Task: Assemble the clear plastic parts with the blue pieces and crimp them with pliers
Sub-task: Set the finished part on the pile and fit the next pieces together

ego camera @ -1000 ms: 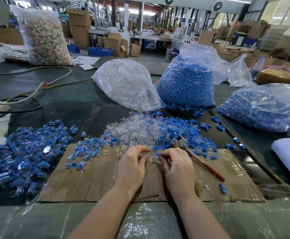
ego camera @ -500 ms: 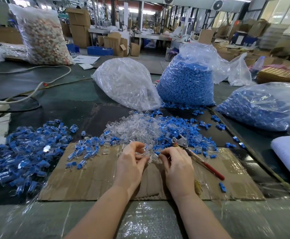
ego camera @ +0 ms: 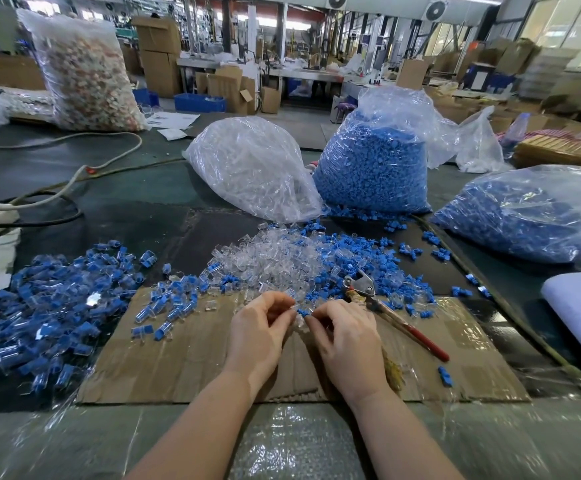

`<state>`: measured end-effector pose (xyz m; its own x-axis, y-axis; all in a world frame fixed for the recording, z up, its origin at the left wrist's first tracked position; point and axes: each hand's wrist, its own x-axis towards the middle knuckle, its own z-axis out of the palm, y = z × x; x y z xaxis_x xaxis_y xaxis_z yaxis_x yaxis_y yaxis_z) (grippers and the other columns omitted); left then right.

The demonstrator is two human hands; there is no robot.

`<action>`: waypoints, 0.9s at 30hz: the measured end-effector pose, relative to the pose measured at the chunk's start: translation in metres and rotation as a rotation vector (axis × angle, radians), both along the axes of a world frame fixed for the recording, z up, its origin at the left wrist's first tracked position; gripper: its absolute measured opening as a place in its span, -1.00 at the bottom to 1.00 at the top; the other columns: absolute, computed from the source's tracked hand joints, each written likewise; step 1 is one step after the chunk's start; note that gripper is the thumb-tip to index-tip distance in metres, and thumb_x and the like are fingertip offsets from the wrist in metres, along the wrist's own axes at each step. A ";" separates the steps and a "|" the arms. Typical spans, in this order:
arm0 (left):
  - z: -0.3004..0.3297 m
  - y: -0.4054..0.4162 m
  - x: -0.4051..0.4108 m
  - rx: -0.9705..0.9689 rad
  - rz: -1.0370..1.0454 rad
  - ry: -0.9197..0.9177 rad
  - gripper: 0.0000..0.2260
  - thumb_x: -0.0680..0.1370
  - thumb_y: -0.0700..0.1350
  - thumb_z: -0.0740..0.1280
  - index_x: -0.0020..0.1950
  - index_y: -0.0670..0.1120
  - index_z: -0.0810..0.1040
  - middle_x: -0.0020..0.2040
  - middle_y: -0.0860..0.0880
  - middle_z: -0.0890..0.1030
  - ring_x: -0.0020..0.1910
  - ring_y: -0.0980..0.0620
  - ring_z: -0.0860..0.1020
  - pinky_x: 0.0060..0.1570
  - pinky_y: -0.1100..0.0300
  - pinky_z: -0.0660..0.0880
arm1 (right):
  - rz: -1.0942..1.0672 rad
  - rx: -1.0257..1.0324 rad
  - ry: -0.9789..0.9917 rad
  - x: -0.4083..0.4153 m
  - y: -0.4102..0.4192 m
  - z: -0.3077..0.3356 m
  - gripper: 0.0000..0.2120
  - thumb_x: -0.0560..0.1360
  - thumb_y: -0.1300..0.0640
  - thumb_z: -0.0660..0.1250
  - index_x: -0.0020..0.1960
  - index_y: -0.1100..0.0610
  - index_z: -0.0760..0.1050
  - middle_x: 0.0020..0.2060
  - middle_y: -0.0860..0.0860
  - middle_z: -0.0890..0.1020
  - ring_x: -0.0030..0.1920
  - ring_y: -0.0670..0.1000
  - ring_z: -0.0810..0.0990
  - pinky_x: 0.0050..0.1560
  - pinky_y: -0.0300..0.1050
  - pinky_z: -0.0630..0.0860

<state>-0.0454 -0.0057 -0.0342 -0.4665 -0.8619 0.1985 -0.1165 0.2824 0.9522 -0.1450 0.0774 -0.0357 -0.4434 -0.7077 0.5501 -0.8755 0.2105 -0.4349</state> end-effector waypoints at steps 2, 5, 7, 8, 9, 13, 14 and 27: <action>0.000 0.000 0.001 -0.001 0.000 -0.006 -0.73 0.47 -0.30 0.39 -0.20 0.11 0.54 -0.25 0.11 0.62 -0.26 0.32 0.55 -0.24 0.51 0.43 | 0.013 -0.004 0.016 0.001 0.000 0.000 -0.84 0.39 0.16 0.46 -0.29 0.11 0.48 -0.35 -0.03 0.55 -0.28 0.06 0.53 -0.17 -0.02 0.40; -0.001 -0.001 0.002 -0.007 0.004 -0.018 -0.73 0.46 -0.28 0.40 -0.20 0.13 0.55 -0.25 0.13 0.62 -0.24 0.30 0.56 -0.20 0.48 0.45 | 0.031 0.011 0.026 0.001 0.000 0.000 -0.82 0.37 0.14 0.46 -0.31 0.10 0.47 -0.38 -0.05 0.55 -0.30 0.04 0.52 -0.19 -0.05 0.37; -0.002 -0.002 0.003 -0.012 -0.003 -0.022 -0.74 0.46 -0.27 0.41 -0.20 0.13 0.56 -0.26 0.13 0.63 -0.24 0.27 0.57 -0.18 0.44 0.48 | 0.029 0.018 0.025 0.000 0.000 -0.001 -0.82 0.37 0.13 0.45 -0.32 0.09 0.47 -0.39 -0.05 0.56 -0.30 0.03 0.52 -0.19 -0.05 0.38; -0.002 -0.002 0.003 -0.017 -0.013 -0.030 -0.74 0.46 -0.26 0.41 -0.20 0.13 0.57 -0.25 0.12 0.64 -0.23 0.24 0.58 -0.16 0.40 0.50 | 0.026 0.021 0.021 0.000 0.000 -0.001 -0.82 0.36 0.12 0.45 -0.33 0.09 0.47 -0.39 -0.05 0.56 -0.30 0.04 0.53 -0.19 -0.04 0.38; -0.002 -0.002 0.002 -0.027 -0.024 -0.041 -0.74 0.46 -0.26 0.41 -0.20 0.13 0.58 -0.24 0.11 0.64 -0.21 0.20 0.59 -0.13 0.35 0.52 | 0.020 0.024 0.015 0.000 0.000 -0.002 -0.82 0.36 0.12 0.44 -0.34 0.10 0.47 -0.40 -0.05 0.56 -0.31 0.04 0.53 -0.19 -0.03 0.38; -0.003 -0.002 0.002 -0.063 -0.054 -0.079 -0.75 0.45 -0.26 0.42 -0.21 0.12 0.60 -0.22 0.09 0.65 -0.18 0.14 0.60 -0.09 0.31 0.52 | 0.001 0.017 -0.003 -0.001 -0.001 -0.004 -0.81 0.35 0.13 0.47 -0.34 0.11 0.48 -0.40 -0.04 0.57 -0.31 0.05 0.55 -0.18 -0.02 0.39; -0.002 -0.001 0.001 -0.065 -0.060 -0.082 -0.77 0.45 -0.26 0.42 -0.20 0.09 0.60 -0.22 0.09 0.65 -0.18 0.15 0.60 -0.09 0.32 0.51 | 0.002 0.012 -0.002 -0.001 -0.001 -0.004 -0.82 0.35 0.13 0.47 -0.34 0.11 0.49 -0.40 -0.04 0.57 -0.31 0.05 0.55 -0.18 -0.02 0.39; 0.004 -0.001 0.002 0.197 -0.084 0.084 -0.89 0.50 -0.34 0.34 -0.06 -0.17 0.61 -0.22 -0.13 0.64 -0.27 0.05 0.60 -0.26 0.29 0.57 | 0.111 -0.052 -0.041 -0.003 0.001 0.000 -0.82 0.40 0.15 0.47 -0.01 0.10 0.60 -0.17 -0.04 0.60 -0.11 0.03 0.55 -0.03 -0.02 0.46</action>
<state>-0.0430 -0.0069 -0.0300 -0.5273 -0.8467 0.0712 -0.0182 0.0951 0.9953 -0.1477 0.0788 -0.0361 -0.3872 -0.7247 0.5700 -0.8733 0.0899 -0.4789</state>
